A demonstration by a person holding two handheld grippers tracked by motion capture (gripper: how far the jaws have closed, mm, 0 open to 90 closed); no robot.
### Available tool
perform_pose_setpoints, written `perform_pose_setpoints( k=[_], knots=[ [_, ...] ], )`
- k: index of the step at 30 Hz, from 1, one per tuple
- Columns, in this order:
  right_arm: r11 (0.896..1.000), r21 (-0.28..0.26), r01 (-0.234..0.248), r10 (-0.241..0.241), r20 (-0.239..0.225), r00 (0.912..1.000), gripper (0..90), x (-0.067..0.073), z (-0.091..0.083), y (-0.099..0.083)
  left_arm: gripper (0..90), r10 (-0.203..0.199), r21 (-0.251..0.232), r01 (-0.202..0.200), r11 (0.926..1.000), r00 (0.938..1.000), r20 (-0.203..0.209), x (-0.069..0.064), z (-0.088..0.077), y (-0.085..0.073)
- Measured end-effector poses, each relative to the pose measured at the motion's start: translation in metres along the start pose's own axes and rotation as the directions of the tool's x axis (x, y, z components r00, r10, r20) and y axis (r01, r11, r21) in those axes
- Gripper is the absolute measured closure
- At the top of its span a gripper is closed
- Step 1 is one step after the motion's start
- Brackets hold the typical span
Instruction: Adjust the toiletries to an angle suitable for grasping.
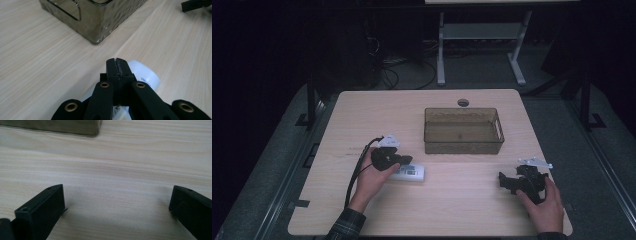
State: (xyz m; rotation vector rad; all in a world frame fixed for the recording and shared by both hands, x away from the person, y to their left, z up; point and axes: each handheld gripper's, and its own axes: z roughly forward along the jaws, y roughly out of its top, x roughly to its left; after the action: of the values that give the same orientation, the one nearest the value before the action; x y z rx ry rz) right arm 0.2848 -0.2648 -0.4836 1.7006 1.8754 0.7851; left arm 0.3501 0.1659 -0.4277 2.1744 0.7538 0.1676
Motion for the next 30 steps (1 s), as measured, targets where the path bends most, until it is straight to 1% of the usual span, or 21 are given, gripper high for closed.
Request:
perform_pose_setpoints(
  k=[1, 2, 3, 4, 8, 11, 14, 15, 18, 22, 28, 29, 30],
  knots=[
    [1.0, 0.0, 0.0, 0.0, 0.0, 1.0, 0.0, 0.0, 0.0, 0.0, 89.9, -0.005, 0.0, 0.005, 1.0, 0.9999, 0.009, 0.0, 0.006, 0.002],
    [1.0, 0.0, 0.0, 0.0, 0.0, 1.0, 0.0, 0.0, 0.0, 0.0, 89.8, -0.005, 0.0, 0.005, 1.0, 0.9999, 0.009, 0.0, 0.006, 0.002],
    [1.0, 0.0, -0.001, 0.001, 0.0, 1.0, 0.0, 0.0, 0.0, 0.0, 89.8, -0.015, 0.0, 0.015, 0.9999, 0.9998, 0.014, -0.001, 0.012, 0.003],
    [1.0, 0.0, -0.001, 0.001, 0.0, 1.0, 0.0, 0.0, 0.0, 0.0, 89.8, -0.015, 0.0, 0.015, 0.9999, 0.9998, 0.014, -0.001, 0.012, 0.003],
    [1.0, 0.001, -0.001, 0.001, 0.0, 1.0, 0.0, 0.0, 0.0, 0.0, 89.8, -0.023, 0.007, 0.023, 0.9997, 0.9996, 0.019, -0.001, 0.021, 0.003],
    [1.0, 0.0, -0.001, 0.001, 0.0, 1.0, 0.0, 0.0, 0.0, 0.0, 89.8, -0.024, 0.026, 0.024, 0.9994, 0.9996, 0.015, -0.001, 0.03, 0.005],
    [1.0, 0.001, 0.0, 0.0, 0.0, 1.0, 0.0, 0.0, 0.0, 0.0, 89.8, -0.028, 0.037, 0.027, 0.999, 0.9994, 0.02, -0.001, 0.034, 0.005],
    [1.0, 0.001, 0.0, 0.0, 0.0, 1.0, 0.0, 0.0, 0.0, 0.0, 89.8, -0.022, 0.049, 0.022, 0.9986, 0.9996, 0.019, 0.0, 0.037, 0.005],
    [1.0, 0.001, 0.0, 0.0, 0.0, 1.0, 0.0, 0.0, 0.0, 0.0, 89.8, -0.026, 0.055, 0.025, 0.9982, 0.9995, 0.02, -0.001, 0.04, 0.007],
    [1.0, 0.001, 0.0, 0.0, -0.001, 1.0, 0.0, 0.0, 0.0, 0.0, 89.9, -0.012, 0.076, 0.01, 0.9971, 0.9997, 0.023, -0.003, 0.042, 0.01],
    [1.0, 0.001, 0.002, -0.002, -0.002, 1.0, 0.0, 0.0, 0.0, 0.0, 89.8, -0.011, 0.094, 0.008, 0.9955, 0.9995, 0.031, -0.006, 0.043, 0.012],
    [1.0, 0.001, 0.002, -0.002, -0.002, 1.0, 0.0, 0.0, 0.0, 0.0, 89.8, -0.005, 0.105, 0.001, 0.9945, 0.9994, 0.034, -0.007, 0.044, 0.011],
    [1.0, 0.001, 0.003, -0.003, -0.003, 1.0, 0.0, 0.0, 0.0, 0.0, 89.8, -0.006, 0.108, 0.003, 0.9942, 0.9994, 0.034, -0.008, 0.045, 0.011]
  ],
)
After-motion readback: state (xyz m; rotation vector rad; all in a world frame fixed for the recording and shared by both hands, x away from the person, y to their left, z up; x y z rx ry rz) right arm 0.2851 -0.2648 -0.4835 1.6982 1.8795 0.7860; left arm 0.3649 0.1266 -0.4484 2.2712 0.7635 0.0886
